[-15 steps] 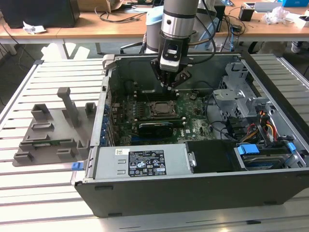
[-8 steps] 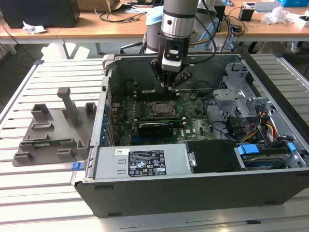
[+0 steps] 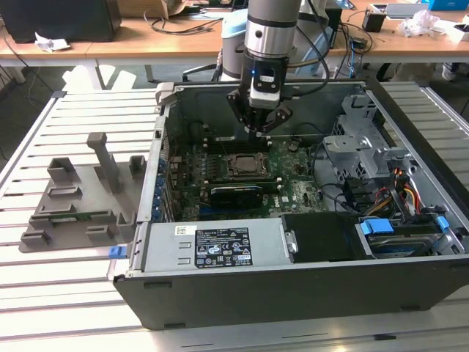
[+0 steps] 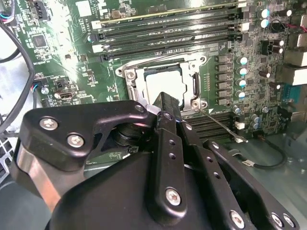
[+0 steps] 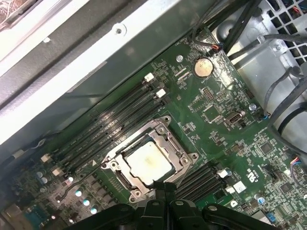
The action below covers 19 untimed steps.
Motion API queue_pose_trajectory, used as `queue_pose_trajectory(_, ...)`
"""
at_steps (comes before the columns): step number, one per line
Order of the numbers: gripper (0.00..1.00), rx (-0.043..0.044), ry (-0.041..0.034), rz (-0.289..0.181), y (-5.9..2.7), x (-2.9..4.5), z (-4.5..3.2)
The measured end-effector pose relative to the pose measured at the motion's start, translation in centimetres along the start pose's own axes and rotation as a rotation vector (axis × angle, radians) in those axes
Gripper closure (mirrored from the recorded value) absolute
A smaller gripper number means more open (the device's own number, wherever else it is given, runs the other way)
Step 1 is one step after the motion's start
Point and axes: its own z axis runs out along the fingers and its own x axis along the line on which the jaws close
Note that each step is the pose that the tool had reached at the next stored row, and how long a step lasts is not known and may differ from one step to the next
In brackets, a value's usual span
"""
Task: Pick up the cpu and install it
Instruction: 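Install the first cpu locking lever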
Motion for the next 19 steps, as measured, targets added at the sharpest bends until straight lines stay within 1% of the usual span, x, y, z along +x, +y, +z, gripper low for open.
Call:
queue_pose_trajectory(4,0.89,0.0001,-0.0046,-0.036,0.00,0.00,0.00)
queue_pose_trajectory(8,0.89,0.0003,-0.0077,-0.060,0.00,0.00,0.00)
queue_pose_trajectory(19,0.89,0.0004,-0.0138,-0.107,0.00,0.00,0.00)
